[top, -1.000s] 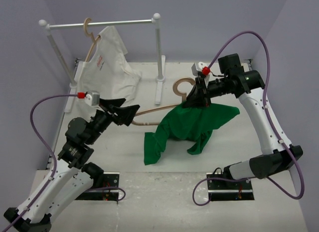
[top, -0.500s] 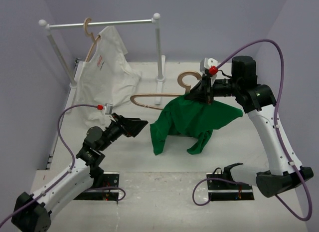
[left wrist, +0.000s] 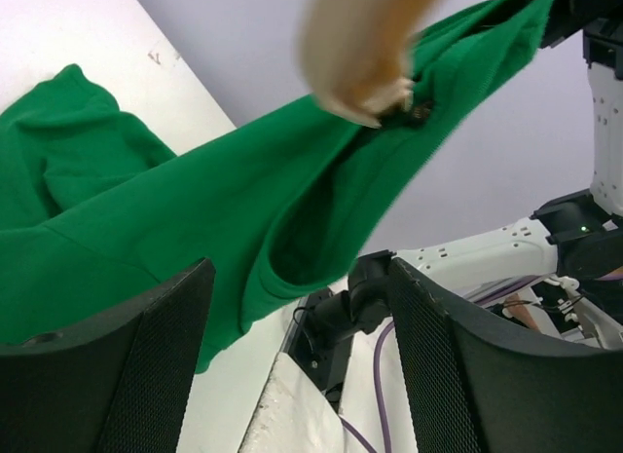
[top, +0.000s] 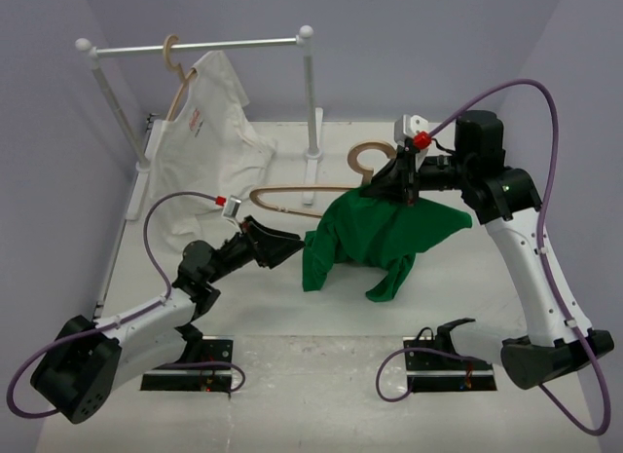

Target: Place the t-shirt on the hanger

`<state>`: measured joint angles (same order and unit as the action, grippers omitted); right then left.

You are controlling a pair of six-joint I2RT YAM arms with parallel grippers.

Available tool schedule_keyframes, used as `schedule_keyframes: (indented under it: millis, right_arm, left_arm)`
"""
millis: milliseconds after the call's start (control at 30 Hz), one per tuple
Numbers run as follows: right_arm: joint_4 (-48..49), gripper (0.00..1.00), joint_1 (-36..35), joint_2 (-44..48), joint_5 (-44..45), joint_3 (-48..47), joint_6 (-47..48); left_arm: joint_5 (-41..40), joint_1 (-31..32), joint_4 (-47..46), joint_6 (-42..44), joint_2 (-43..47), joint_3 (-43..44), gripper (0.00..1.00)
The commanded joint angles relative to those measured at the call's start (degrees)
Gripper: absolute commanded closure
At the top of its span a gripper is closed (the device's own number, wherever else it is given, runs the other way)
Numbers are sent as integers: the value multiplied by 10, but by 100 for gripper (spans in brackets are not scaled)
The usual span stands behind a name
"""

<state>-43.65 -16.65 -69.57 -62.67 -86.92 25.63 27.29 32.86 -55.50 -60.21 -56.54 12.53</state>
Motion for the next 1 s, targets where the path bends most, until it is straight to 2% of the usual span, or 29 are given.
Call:
schedule_keyframes:
  millis: [0,233,400,533,567,700,733,833,900,967]
  right_arm:
    - [33,100,3,16,-67,-7,13]
    - [33,100,3,16,-87,-11,7]
    - [50,100,3,16,-60,-9,-11]
    - [53,100,3,19,-36,-12,-17]
    - [55,100,4,20,-32,-13,-19]
    - [60,100,3,22,-22,-15,-26]
    - [63,100,3,22,-19,-12,-28]
    - [67,100,4,24,7,1,-31]
    - [67,100,4,36,30,23,-32]
    - [69,100,4,61,58,56,-37]
  left_arm:
    - [-11,6,-67,-15,-32,16,36]
    - [-14,15,-111,-32,-81,39,43]
    - [-7,61,-120,-25,-124,74,46]
    - [-3,72,-135,-31,-146,70,50]
    - [-2,74,-139,-32,-148,66,54]
    - [-4,76,-149,-32,-150,50,98]
    - [-7,75,-143,-28,-149,50,100]
    - [-33,70,-72,2,-122,62,100]
    - [-80,55,77,29,-95,77,100]
    - [-115,20,137,42,-74,87,100]
